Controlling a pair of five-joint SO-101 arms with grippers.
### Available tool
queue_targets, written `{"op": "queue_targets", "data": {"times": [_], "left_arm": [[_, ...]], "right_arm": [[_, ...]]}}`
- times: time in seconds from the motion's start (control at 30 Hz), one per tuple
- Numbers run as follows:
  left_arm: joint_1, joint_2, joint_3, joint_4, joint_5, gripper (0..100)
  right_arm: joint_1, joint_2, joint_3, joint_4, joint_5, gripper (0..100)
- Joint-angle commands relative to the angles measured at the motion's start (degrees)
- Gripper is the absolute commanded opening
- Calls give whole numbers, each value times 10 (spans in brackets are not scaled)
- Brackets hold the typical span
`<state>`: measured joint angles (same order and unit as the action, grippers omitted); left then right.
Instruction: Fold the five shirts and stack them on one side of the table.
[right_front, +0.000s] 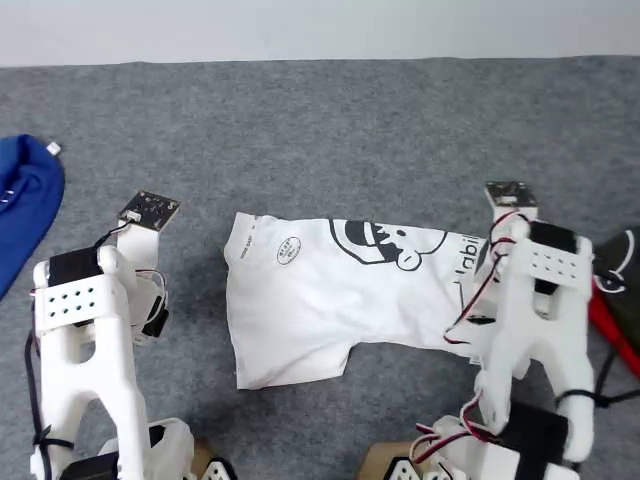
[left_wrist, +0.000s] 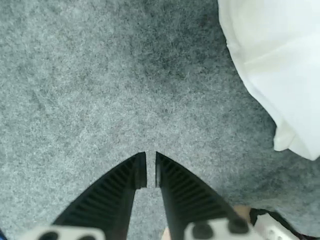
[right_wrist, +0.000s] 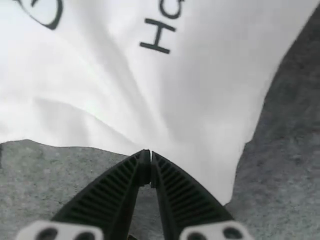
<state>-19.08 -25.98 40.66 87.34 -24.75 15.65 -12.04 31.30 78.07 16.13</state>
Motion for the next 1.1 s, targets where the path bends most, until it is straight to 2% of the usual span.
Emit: {"op": "queue_targets", "data": {"times": [0.0, 0.3, 0.4, 0.8, 1.07], "left_arm": [[0, -18, -7, 9, 1, 40], [0, -18, -7, 9, 1, 40], [0, -18, -7, 8, 1, 40], [1, -18, -7, 5, 1, 40], [1, -18, -7, 7, 1, 40]], "right_arm": [[37, -8, -31, -13, 20, 10], [145, 151, -34, -123, 98, 10], [146, 189, -50, -132, 101, 10], [150, 153, -223, 27, 98, 13], [125, 234, -181, -91, 98, 11]]}}
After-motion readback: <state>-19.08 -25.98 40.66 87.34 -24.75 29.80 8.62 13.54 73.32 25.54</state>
